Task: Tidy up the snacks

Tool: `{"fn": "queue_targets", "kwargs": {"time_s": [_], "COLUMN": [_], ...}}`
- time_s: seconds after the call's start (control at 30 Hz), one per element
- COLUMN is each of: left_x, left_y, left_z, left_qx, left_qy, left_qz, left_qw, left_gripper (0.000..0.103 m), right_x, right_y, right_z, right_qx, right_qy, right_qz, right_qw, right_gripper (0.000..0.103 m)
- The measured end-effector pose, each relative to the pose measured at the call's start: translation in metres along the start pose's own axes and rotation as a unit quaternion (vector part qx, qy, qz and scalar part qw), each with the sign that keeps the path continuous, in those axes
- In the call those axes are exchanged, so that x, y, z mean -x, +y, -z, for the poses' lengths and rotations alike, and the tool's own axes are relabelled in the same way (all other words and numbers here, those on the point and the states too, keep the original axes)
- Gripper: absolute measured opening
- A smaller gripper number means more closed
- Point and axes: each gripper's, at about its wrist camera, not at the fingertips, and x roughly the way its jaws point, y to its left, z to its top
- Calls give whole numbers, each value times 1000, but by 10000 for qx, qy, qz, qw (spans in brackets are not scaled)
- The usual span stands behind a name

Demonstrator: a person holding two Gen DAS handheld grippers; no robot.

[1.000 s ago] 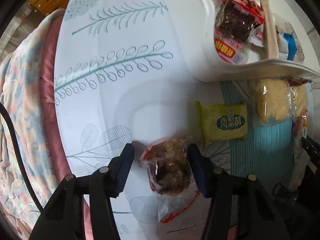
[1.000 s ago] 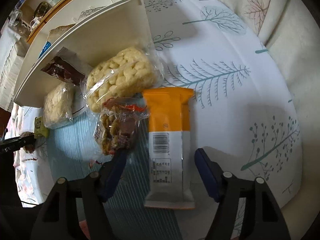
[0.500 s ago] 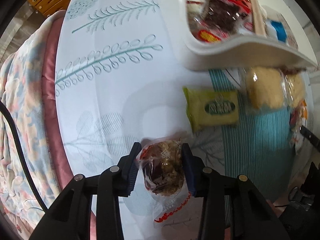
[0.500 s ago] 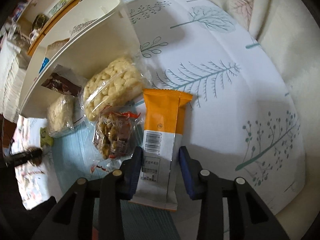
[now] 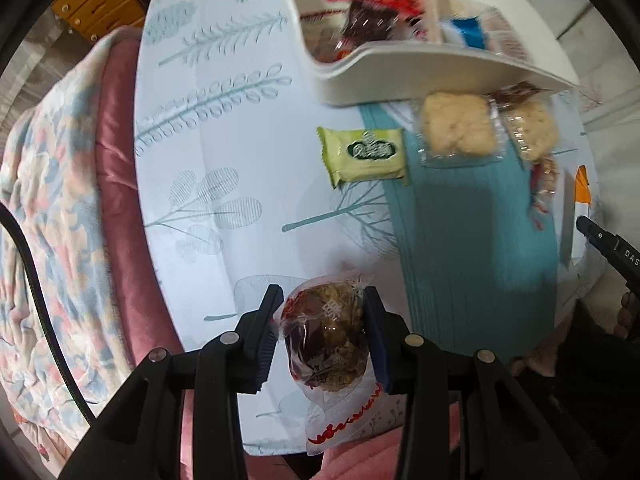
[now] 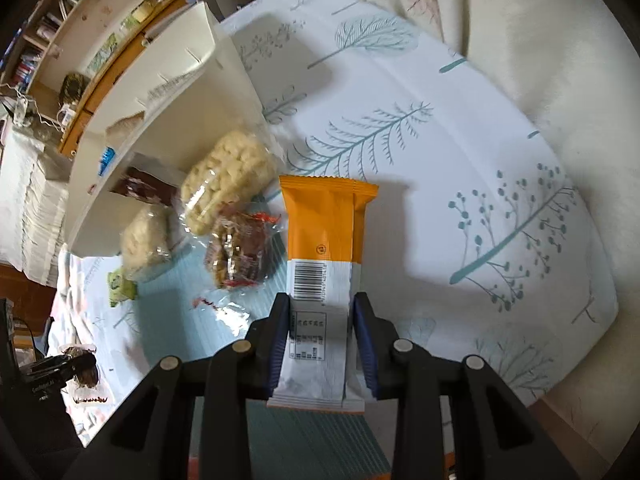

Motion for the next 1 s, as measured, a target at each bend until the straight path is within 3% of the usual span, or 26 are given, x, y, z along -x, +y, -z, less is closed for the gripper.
{"fn": "queue_targets", "kwargs": {"time_s": [0.47,0.83,1.0], "left_x": [100,125,134], "left_y": [-39,-33,-26], "left_z": [-26,-79,-112], "left_qx": [-753,-781,-646], "left_qy": [-505,-710,-1047], "left_qz": [273,293,454], "left_qw": [9955,9940,9914], "left_gripper": [39,39,39], "right_x": [77,93,83], "right_y": [48,105,129], "right_z": [-26,-70,-92], "right_qx": [365,848,1054], "right_qy": [-984,-1349,-1342], "right_qz": [-320,-596,-671], "right_qw": [9940,9854,9830], "right_gripper": [32,32,32]}}
